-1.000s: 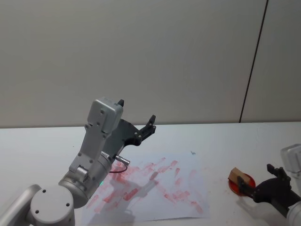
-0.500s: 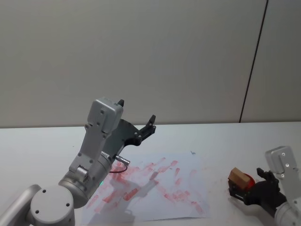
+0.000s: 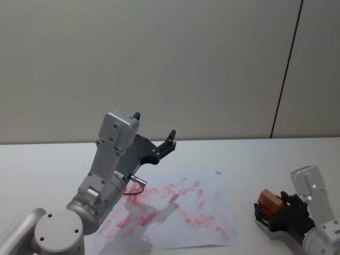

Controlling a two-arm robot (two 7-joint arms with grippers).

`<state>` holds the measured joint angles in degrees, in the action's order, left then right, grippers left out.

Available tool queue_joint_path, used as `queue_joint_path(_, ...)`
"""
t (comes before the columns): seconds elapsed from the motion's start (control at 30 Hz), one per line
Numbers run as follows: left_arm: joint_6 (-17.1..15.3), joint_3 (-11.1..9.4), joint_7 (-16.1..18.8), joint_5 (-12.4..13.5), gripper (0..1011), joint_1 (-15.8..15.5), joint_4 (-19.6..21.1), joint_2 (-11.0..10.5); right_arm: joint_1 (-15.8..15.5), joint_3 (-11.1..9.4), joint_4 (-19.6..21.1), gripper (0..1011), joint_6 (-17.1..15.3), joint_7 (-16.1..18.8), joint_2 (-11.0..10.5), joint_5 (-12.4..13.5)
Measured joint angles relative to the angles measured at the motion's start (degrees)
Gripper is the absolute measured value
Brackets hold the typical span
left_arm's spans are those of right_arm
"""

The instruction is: Use the one hand to pick up the stamp and affix it onto the A4 paper.

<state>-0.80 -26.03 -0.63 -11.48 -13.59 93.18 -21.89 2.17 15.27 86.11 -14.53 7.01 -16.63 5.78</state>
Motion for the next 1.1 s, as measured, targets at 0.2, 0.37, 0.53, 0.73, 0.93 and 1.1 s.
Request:
queue_joint_path(0.2,0.0,0.0,0.0,0.0,1001,0.0,0.0,0.0,0.3,0.1,-0.5,676,0.1,0.1,0.2,-0.2)
queue_joint_path(0.37,0.0,0.0,0.0,0.0,1001,0.0,0.0,0.0,0.5,0.2,-0.8,534,0.1,0.2,0.4,-0.4)
queue_joint_path(0.53,0.0,0.0,0.0,0.0,1001,0.0,0.0,0.0,0.6,0.2,-1.0,362,0.1,0.2,0.5,-0.5)
queue_joint_path(0.73,0.0,0.0,0.0,0.0,1001,0.0,0.0,0.0,0.7,0.2,-1.1,220,0.2,0.3,0.6,-0.6)
queue_joint_path(0.93,0.0,0.0,0.0,0.0,1001,0.0,0.0,0.0,0.7,0.2,-1.1,221,0.6,0.3,0.6,-0.6)
queue_joint_path(1.1,0.0,0.0,0.0,0.0,1001,0.0,0.0,0.0,0.8,0.3,-1.0,221,1.9,0.6,0.8,-0.6)
